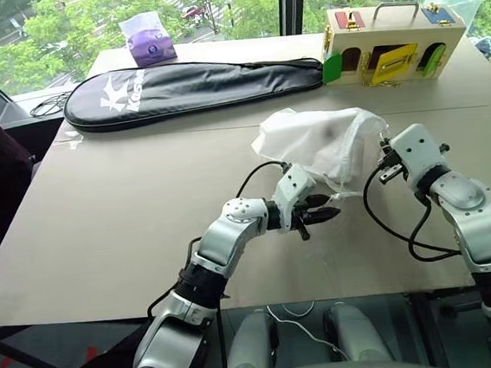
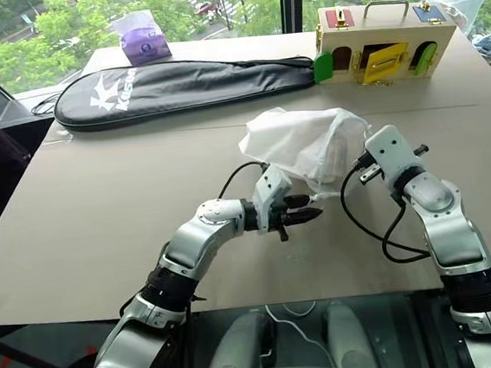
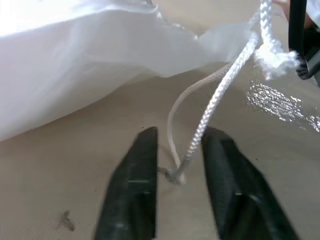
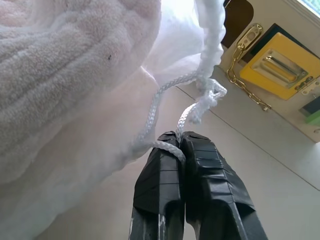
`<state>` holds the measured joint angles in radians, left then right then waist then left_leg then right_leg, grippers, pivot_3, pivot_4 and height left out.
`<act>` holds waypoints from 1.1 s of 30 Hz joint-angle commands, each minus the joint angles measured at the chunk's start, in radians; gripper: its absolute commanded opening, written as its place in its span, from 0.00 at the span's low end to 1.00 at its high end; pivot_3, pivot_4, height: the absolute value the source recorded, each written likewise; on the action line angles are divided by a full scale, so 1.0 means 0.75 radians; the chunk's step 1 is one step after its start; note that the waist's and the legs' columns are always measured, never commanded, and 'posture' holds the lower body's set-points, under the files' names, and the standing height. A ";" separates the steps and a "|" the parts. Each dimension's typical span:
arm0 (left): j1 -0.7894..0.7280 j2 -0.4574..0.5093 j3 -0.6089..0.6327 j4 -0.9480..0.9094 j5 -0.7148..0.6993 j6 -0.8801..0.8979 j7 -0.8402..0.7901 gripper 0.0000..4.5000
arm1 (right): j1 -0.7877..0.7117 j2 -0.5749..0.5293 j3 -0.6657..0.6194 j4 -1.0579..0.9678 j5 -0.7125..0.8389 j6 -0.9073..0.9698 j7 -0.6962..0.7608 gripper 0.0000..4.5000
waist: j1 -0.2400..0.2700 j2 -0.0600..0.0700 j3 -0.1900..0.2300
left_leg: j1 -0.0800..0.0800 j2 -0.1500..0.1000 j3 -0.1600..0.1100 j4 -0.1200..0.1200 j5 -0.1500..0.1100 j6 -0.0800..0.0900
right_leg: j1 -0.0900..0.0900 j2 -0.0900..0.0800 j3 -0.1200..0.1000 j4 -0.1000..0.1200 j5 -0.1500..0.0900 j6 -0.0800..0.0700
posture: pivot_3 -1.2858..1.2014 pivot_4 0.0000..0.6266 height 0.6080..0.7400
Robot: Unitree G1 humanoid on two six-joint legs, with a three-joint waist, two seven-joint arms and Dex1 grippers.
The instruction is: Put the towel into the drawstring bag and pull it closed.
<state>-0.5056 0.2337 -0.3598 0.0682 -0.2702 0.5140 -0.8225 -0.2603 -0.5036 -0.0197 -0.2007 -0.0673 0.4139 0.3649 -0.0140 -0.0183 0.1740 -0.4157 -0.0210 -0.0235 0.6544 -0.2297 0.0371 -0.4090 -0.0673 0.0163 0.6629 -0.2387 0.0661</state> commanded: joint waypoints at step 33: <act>-0.248 -0.234 1.336 0.030 -0.854 0.579 1.256 0.00 | -0.136 -0.045 -0.425 0.254 -0.034 -0.055 -0.501 0.00 | 0.005 0.000 0.000 | 0.000 -0.001 0.000 0.001 0.001 -0.001 | 0.001 -0.001 0.000 0.000 0.000 0.000 | 0.52 0.24 1.00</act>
<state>-0.6618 0.0514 0.5438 0.0571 -0.8871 1.0113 0.0043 -0.3630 -0.5262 -0.2739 0.0152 -0.0944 0.3691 0.0200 -0.0098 -0.0185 0.1740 -0.4159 -0.0218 -0.0241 0.6550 -0.2292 0.0363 -0.4084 -0.0680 0.0157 0.6628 -0.2386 0.0663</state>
